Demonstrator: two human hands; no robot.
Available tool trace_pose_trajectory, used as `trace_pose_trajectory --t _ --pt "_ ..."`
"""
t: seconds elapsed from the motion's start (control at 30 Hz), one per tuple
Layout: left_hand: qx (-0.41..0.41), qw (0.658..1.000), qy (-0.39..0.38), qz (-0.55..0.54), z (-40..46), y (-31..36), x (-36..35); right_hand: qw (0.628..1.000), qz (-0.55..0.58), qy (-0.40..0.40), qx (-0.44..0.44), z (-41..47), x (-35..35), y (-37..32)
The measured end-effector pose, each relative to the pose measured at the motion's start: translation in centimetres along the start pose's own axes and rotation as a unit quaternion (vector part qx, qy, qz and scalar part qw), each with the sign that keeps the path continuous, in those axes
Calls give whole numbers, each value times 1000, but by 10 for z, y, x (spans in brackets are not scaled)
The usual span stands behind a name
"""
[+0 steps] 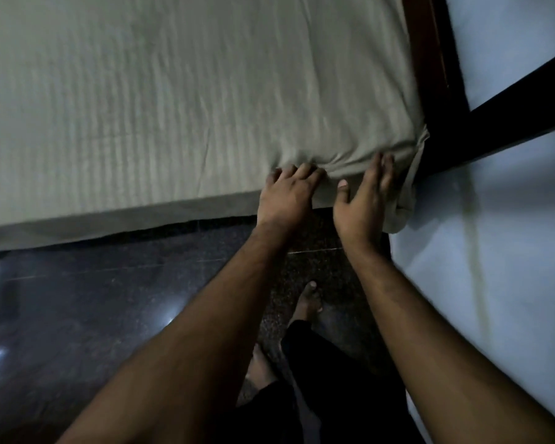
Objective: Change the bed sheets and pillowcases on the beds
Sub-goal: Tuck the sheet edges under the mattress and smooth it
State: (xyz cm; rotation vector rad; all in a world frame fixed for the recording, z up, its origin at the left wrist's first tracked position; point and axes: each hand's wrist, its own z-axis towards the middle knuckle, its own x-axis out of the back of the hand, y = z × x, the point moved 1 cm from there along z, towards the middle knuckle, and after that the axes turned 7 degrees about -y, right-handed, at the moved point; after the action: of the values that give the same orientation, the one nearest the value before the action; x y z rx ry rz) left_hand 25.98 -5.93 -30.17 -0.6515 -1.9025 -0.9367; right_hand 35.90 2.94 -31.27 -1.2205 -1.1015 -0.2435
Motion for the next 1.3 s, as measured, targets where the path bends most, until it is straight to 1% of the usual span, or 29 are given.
trace_pose_trajectory --t 0.03,0.1,0.13,0.2,0.27,0.33,0.43,0.53,0.57,0.67,0.77,0.83,0.93,0.97,1.03,1.1,1.13,1.23,1.3 --pt "34 999 26 4 -2 -7 1 999 -14 -14 43 -4 0 -8" --pt "101 994 39 9 -6 -22 7 989 -87 -75 97 -2 -2 -17" --pt "138 990 28 22 -4 -36 9 976 -155 -106 115 4 -4 -19" --pt "181 983 7 30 6 -68 11 942 -266 -154 133 27 -15 -19" --pt "190 982 5 13 21 -91 3 924 -322 -149 142 59 -31 -10" --pt "204 977 42 40 27 -93 -11 913 -359 -94 173 78 -46 1" --pt "207 969 108 81 33 -91 -33 908 -352 -11 226 79 -67 19" --pt "201 960 151 121 30 -97 -44 893 -350 47 278 78 -79 34" --pt "191 959 168 129 28 -100 -48 887 -349 56 299 78 -80 41" --pt "124 948 236 173 29 -113 -62 852 -335 104 389 84 -82 56" --pt "69 934 298 186 30 -124 -72 838 -308 141 429 86 -89 64" --pt "44 927 327 177 34 -128 -75 834 -297 160 436 91 -94 66" --pt "4 900 394 186 34 -132 -88 821 -290 199 449 97 -98 72" --pt "-4 892 410 189 34 -133 -91 820 -290 199 451 98 -97 74" --pt "-2 880 439 181 33 -131 -95 831 -290 191 434 92 -99 80" --pt "9 877 455 156 28 -126 -98 854 -282 185 396 76 -99 85" --pt "13 878 455 146 26 -124 -99 860 -281 182 386 69 -99 87" --pt "22 885 448 125 25 -120 -95 860 -284 167 391 63 -89 88" --pt "23 880 458 122 26 -120 -95 855 -281 161 404 63 -83 91"
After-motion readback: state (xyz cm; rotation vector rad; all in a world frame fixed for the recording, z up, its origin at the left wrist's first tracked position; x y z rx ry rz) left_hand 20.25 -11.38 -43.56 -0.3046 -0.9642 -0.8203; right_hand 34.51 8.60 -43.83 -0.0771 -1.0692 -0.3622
